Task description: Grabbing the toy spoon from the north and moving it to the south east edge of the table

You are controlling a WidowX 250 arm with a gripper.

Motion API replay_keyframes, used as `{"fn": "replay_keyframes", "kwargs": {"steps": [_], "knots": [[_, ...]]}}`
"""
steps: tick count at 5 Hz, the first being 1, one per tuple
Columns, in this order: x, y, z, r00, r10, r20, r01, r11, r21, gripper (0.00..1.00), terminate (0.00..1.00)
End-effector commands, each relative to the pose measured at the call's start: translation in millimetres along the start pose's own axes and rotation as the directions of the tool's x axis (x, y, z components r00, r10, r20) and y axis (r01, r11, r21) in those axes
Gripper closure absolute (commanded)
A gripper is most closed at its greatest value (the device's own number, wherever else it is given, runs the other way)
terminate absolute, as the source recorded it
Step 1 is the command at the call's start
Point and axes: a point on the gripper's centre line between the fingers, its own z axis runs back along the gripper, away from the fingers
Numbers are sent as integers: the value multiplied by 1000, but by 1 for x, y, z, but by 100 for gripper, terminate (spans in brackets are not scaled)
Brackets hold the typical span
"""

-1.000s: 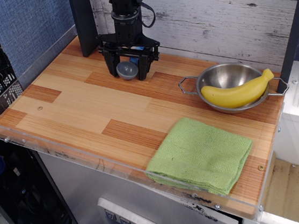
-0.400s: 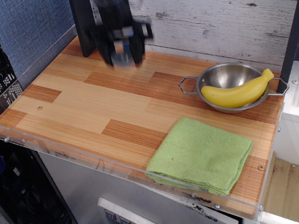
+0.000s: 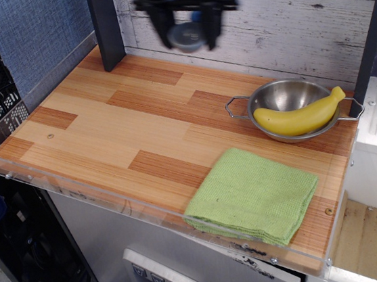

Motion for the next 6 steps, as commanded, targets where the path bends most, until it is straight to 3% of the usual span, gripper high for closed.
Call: {"fn": "replay_keyframes", "kwargs": {"steps": [1,3,4,6], "knots": [[-58,-62,18,992,-118,43,117,993,16,100,0],[-102,-67,-18,994,-110,-26,112,992,65,100,0],[-108,-57,-45,993,-94,-68,98,993,66,100,0],[-109,-49,-76,988,-97,-116,106,991,78,100,0]]}}
